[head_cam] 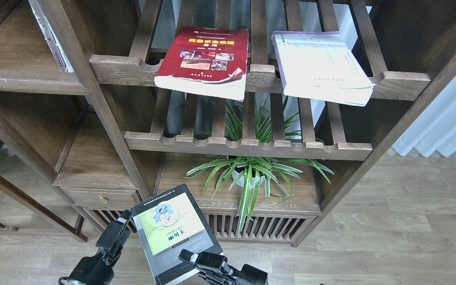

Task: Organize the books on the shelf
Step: 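Pass the green-and-white book from the right gripper to the left gripper, then carry the book with the left gripper onto the side shelf section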

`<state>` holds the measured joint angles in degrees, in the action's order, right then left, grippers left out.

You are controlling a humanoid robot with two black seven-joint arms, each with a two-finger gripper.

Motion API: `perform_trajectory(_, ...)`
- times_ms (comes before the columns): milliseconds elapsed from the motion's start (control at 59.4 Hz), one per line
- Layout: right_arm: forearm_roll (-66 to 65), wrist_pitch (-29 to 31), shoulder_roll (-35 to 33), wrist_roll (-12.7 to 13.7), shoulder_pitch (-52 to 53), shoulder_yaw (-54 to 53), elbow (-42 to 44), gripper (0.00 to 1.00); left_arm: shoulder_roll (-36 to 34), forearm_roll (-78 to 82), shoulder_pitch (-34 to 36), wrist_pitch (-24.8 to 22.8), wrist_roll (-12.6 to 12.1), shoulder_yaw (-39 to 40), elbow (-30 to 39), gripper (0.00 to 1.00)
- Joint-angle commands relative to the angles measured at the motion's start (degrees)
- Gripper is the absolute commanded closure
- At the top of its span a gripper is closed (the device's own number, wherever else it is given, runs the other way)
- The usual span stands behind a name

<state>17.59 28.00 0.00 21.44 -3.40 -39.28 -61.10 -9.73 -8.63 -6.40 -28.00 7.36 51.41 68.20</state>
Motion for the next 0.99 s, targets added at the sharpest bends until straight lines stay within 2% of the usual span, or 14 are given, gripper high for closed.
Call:
perform_trajectory(0,-0.01,0.00,0.00,0.27,-0.20,0.00,0.02,0.92,0.59,0.02,0.60,0.00,0.12,-2.01,0.00,0.09)
perform_trajectory(168,-0.10,0.00,0.00,0.53,-1.17,0.00,0.02,0.92,0.59,-0.07,1.21,0.00,0.03,-4.03,-0.26,0.22)
perform_trajectory(286,-0.36,0.00,0.00,0.88,-1.43,0.00,0.02,0.92,0.51,-0.07,1.30,0.00,0.03,-5.18,-0.26,0.26)
perform_trajectory(404,-0.45,0.00,0.00,0.88,-1.43,0.00,0.02,0.92,0.51,-0.07,1.30,0.00,0.03,-5.62,-0.26,0.36)
perform_trajectory(539,-0.62,0.00,0.00,0.88,-1.34,0.00,0.20,0.91,0.33,-0.68,1.30,0.00,-0.06,-5.62,-0.17,0.52)
perform_trajectory(556,-0.62,0.00,0.00,0.88,-1.34,0.00,0.28,0.91,-0.02,-0.77,1.30,0.00,-0.15,-5.70,-0.26,0.62)
perform_trajectory(674,-0.62,0.00,0.00,0.80,-0.99,-0.18,0.72,0.90,-0.72,-0.68,1.21,0.00,-0.24,-6.05,-0.17,0.74)
perform_trajectory(977,-0.45,0.00,0.00,0.53,0.50,-1.06,2.13,0.89,-5.29,-0.77,0.95,0.00,-0.32,-7.02,0.00,0.82)
